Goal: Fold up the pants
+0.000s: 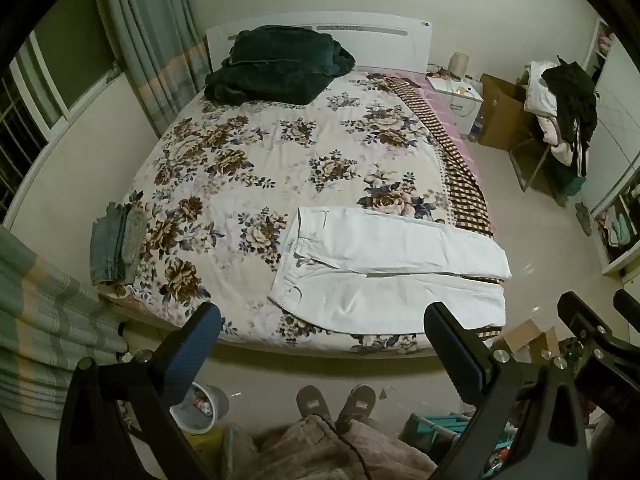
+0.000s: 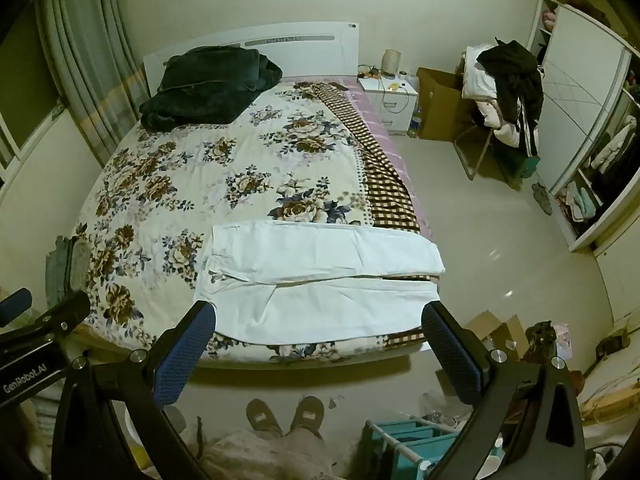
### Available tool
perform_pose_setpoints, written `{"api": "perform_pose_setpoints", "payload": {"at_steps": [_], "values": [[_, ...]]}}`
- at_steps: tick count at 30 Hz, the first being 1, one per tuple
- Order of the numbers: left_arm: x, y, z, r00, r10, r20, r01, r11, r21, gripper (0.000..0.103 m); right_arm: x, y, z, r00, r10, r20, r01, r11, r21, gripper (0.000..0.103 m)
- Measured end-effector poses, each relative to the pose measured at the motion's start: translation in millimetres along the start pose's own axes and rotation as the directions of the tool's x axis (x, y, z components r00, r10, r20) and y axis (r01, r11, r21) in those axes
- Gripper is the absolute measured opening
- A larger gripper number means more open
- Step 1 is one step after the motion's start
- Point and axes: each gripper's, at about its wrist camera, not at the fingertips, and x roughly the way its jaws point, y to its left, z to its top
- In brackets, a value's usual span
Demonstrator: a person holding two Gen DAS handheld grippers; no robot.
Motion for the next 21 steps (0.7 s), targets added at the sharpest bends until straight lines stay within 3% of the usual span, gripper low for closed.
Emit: {"api": "perform_pose_setpoints", "payload": {"at_steps": [21], "values": [[-0.2, 0.0, -0.2, 1.0, 0.003, 0.002, -0.003, 1.0, 0.006, 0.103, -1.2, 1.3, 1.5, 1.0, 0.002, 0.006, -0.002, 1.0, 0.001, 0.103]]}}
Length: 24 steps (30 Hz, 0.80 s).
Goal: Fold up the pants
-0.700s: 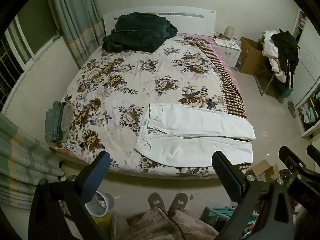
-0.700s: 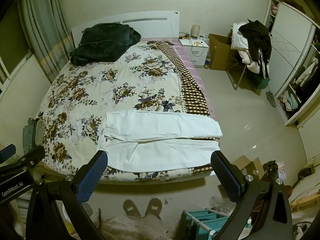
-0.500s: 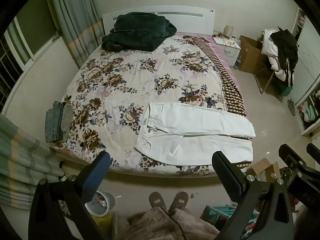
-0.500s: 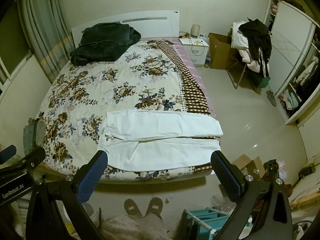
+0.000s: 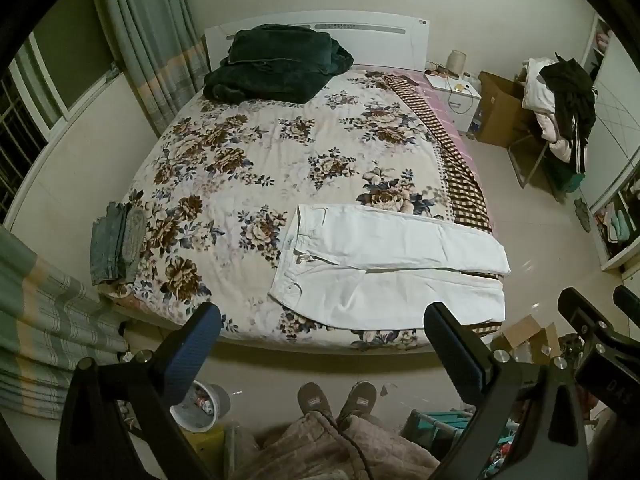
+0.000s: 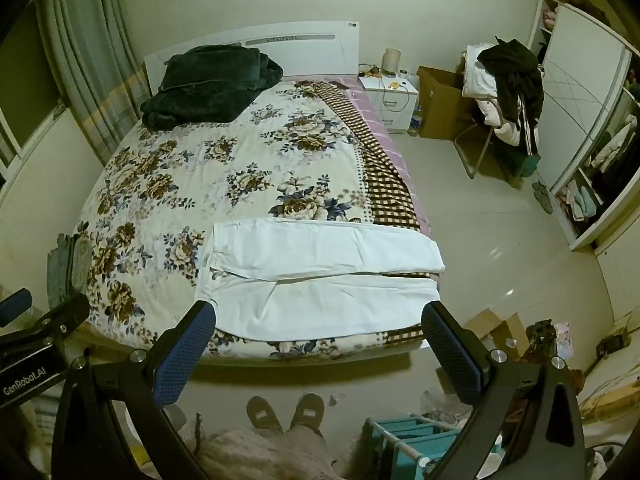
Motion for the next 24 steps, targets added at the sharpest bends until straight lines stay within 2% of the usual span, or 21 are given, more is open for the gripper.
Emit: {"api": "perform_pose_setpoints", "payload": {"at_steps": [24], "values": [[-0.2, -0.2, -0.1, 1.0, 0.0, 0.001, 0.0, 1.0, 0.0, 0.103, -4.6, 2.7, -1.7, 1.0, -0.005, 0.004, 0.005, 1.0, -0.007, 0.103]]}}
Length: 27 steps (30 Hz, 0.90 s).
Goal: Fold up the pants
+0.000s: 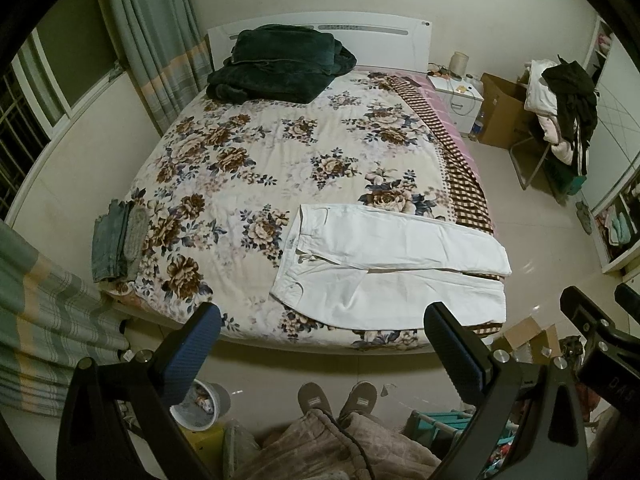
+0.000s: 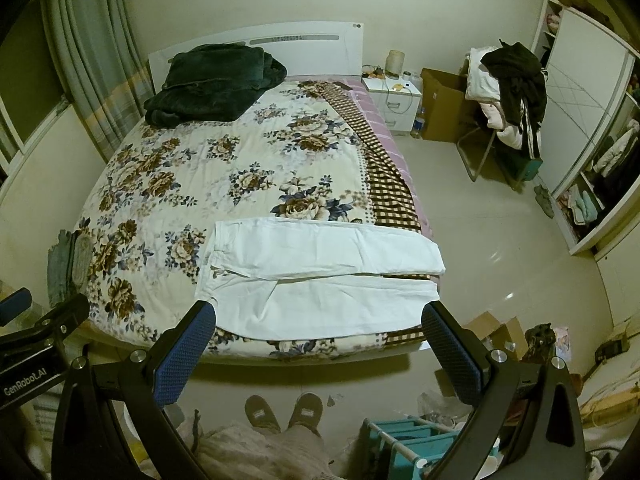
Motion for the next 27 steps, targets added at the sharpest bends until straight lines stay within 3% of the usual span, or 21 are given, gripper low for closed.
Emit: {"api": "perform_pose_setpoints", "payload": {"at_steps": [27], "values": [[-3.6, -2.2, -4.7, 1.0, 0.002, 0.006, -0.002, 1.0, 0.004, 0.103, -1.9, 1.7, -4.7, 1.0, -0.001, -0.001, 0.001, 1.0, -0.003, 0.103]]}}
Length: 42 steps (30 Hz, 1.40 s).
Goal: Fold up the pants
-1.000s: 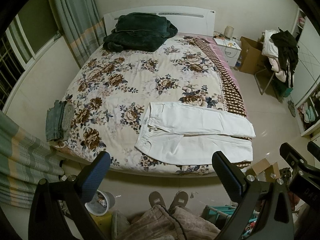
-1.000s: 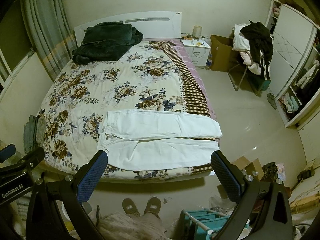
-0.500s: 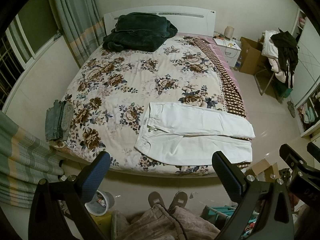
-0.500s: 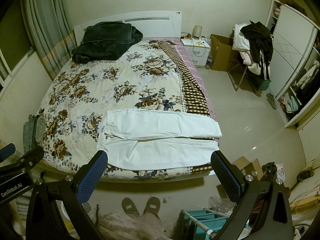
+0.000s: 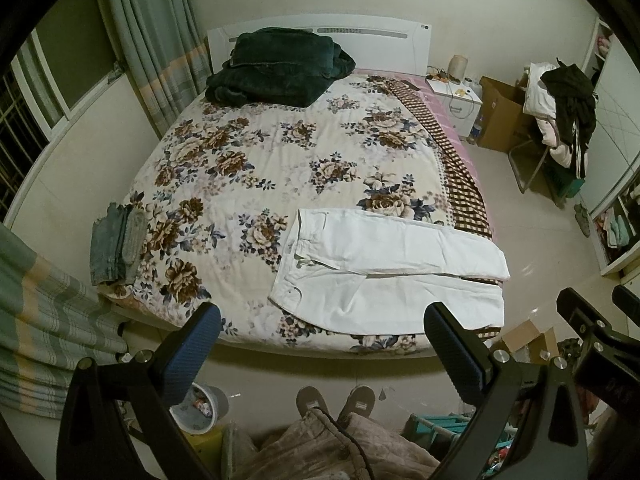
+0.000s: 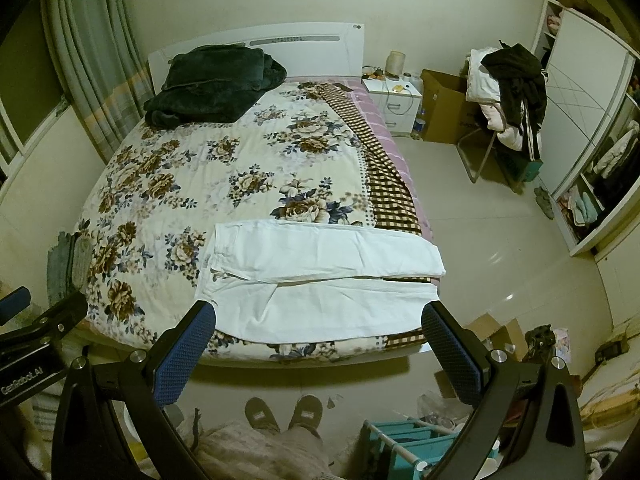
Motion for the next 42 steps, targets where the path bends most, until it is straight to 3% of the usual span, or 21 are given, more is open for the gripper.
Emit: {"api": "perform_pose_setpoints", "payload": {"at_steps": [19, 22, 26, 29, 32, 37, 42], "values": [[0.0, -7.1, 3.8, 1.0, -0.012, -0.007, 0.012, 1.0, 0.006, 0.103, 5.7, 8.7, 5.5, 1.0, -0.001, -0.017, 0.001, 1.0, 0.006, 0.103], [10.6, -10.1, 13.9, 1.0, -0.001, 0.004, 0.0, 1.0, 0.012, 0.103, 14.7, 10.7, 7.3, 1.0, -0.011, -0.027, 0.011, 1.0, 0.025, 0.103], [43.4, -4.1, 52.1, 1.0, 0.006, 0.021, -0.005, 1.0, -0.01, 0.103, 39.4, 6.9, 10.5, 0.998, -0.063, -0.029, 0.065, 0.995, 0.079, 0.103], [73.3, 6.3, 64.0, 0.999, 0.024, 0.038, -0.023, 0.999, -0.023, 0.103, 75.9, -1.7, 19.7, 0.994, -0.105, -0.027, 0.108, 0.984, 0.142, 0.103], [123.5, 8.0, 88.5, 0.997, 0.076, 0.005, -0.076, 0.996, -0.051, 0.103, 124.4, -20.4, 31.7, 0.987, -0.153, -0.056, 0.162, 0.963, 0.215, 0.103], [211.3, 12.3, 117.0, 0.985, 0.121, -0.125, -0.136, 0.983, -0.12, 0.103, 226.9, -70.7, 60.8, 0.974, -0.133, -0.186, 0.187, 0.93, 0.315, 0.103], [310.5, 3.4, 150.6, 0.953, 0.131, -0.273, -0.192, 0.958, -0.212, 0.103, 362.6, -138.4, 90.3, 0.949, -0.077, -0.305, 0.212, 0.874, 0.437, 0.103]]}}
